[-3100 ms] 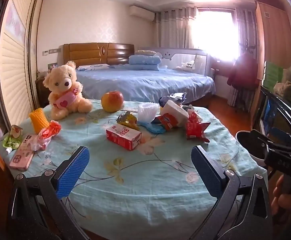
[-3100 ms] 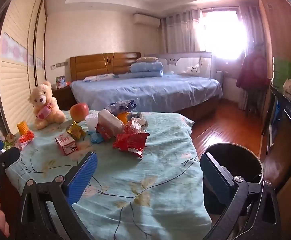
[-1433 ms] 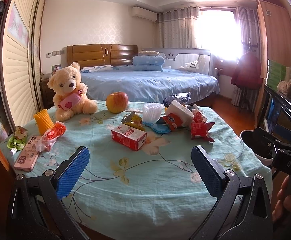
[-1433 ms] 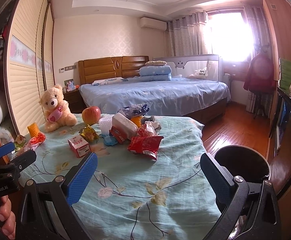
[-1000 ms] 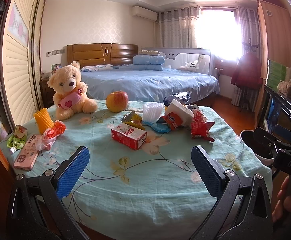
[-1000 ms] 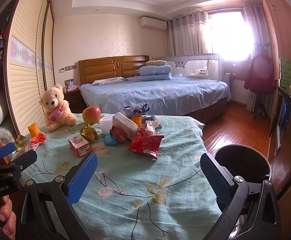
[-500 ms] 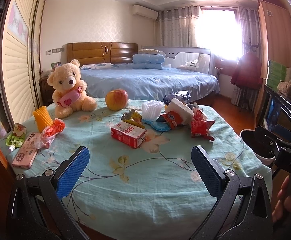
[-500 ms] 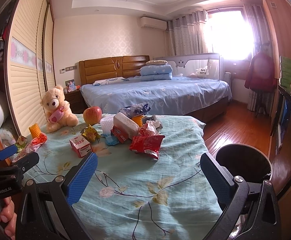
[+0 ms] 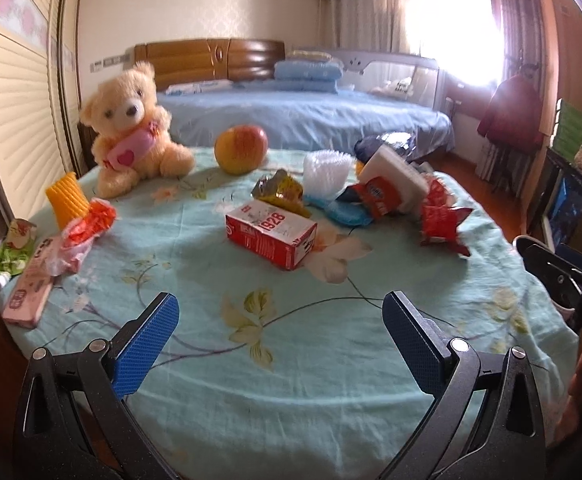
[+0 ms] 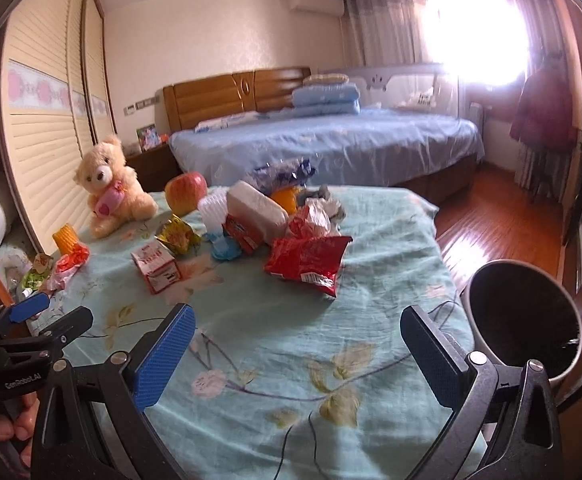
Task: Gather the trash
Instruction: 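Grasp the white-red milk carton with the left tool while the right tool grasps the red snack bag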
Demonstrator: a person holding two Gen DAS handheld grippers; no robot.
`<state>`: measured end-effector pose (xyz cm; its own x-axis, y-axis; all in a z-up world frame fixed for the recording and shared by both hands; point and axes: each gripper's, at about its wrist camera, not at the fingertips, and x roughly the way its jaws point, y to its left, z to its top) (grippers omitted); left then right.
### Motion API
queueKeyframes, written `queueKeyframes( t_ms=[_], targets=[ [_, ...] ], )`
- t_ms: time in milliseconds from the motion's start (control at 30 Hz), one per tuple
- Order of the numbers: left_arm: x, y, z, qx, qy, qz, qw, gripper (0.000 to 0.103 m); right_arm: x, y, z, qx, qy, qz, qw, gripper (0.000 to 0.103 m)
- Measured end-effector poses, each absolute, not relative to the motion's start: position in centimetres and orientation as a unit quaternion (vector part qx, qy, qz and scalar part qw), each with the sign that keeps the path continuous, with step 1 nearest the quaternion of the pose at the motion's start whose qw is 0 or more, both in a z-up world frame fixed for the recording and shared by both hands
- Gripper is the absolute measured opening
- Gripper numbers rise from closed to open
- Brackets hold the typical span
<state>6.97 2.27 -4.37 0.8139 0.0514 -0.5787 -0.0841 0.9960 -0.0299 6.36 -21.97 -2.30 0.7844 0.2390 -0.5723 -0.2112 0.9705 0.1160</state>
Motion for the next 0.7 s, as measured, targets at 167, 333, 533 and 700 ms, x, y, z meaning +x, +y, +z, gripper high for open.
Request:
queueKeyframes(
  t_ms=[167, 333, 533, 700],
  targets=[
    [10.4, 2.7, -5.3, -0.036, 0.327, 0.04, 0.943, 0.103, 9.8, -22.1, -3.6, 0.028, 0.344, 0.12, 0.931, 0.103],
    [13.2, 3.2, -6.1, -0.044, 0.346, 0.045, 0.936, 0.103, 12.5, -21.9, -4.1, 0.028, 0.369, 0.124, 0.921, 0.103],
    [16.2, 3.4, -6.7, -0.061, 0.372, 0.043, 0.925, 0.103, 15.2, -21.7, -5.1, 0.029, 0.395, 0.127, 0.909, 0.103],
    [19.1, 3.4, -7.3, -0.073, 0.398, 0.061, 0.913, 0.103, 17.7, -21.5, -6.3, 0.04, 0.425, 0.128, 0.895, 0.103]
  ],
)
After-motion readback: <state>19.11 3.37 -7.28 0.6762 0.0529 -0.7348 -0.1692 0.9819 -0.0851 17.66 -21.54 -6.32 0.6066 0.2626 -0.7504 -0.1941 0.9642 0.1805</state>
